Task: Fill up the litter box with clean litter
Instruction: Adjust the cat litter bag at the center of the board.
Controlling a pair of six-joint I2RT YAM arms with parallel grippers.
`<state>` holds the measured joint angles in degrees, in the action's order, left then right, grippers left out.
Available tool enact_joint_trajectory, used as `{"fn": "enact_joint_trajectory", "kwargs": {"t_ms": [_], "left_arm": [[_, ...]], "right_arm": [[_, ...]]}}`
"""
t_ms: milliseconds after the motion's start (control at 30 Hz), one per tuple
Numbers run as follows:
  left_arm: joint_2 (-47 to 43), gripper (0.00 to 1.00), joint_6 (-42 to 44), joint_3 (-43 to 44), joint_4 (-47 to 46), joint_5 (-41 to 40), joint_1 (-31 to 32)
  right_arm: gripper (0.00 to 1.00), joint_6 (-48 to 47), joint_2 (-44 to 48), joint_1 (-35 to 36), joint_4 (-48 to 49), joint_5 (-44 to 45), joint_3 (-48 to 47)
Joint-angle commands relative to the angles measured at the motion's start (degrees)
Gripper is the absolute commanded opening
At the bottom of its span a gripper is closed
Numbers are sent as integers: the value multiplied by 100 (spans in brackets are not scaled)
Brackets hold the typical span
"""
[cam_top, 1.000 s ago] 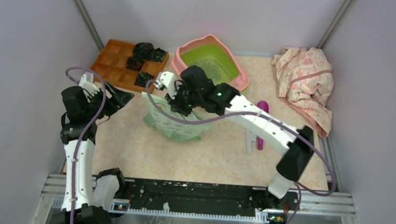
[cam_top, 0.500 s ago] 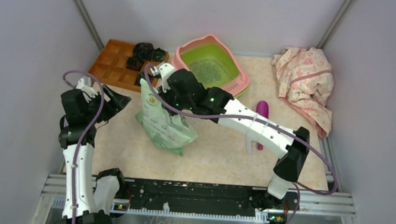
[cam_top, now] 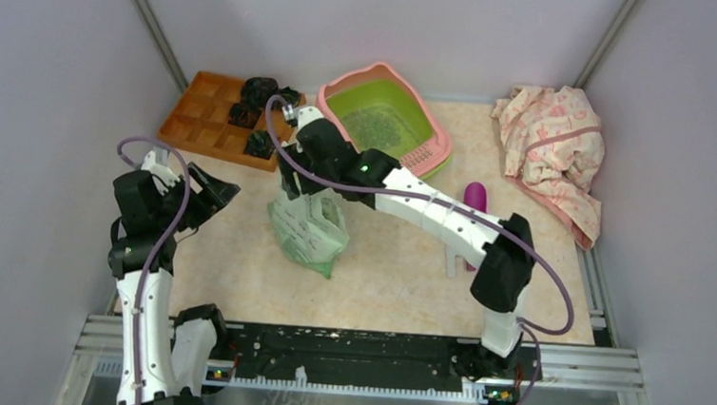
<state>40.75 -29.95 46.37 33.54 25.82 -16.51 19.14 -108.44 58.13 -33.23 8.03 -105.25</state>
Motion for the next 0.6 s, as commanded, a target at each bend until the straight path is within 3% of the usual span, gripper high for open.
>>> {"fn": "enact_joint_trajectory", "kwargs": {"t_ms": [0,200,300,333,400,467,567], "left_arm": [[-227,81,-108,-221,71,118,-17],[-294,73,-269,-637,-71,164,-13],[-139,53,-245,-766,-162,133,-11],[-59,45,-195,-765,-172,104,-8],[110,37,-105,-704,-151,2,22],[239,37,-81,-571,-89,-279,243],[547,40,-262,-273,-12,-1233,1231]], "right_arm": [[68,-146,1398,-264,651,72,207],[66,62,2761,-1740,848,-238,1653],[47,64,2698,-2265,835,-772,2102],[44,46,2666,-2298,917,-1001,2242],[41,73,2547,-2314,1063,-1314,2464],[40,139,2360,-2315,1191,-1678,2635],[37,165,2071,-2316,1360,-2107,2802]]}}
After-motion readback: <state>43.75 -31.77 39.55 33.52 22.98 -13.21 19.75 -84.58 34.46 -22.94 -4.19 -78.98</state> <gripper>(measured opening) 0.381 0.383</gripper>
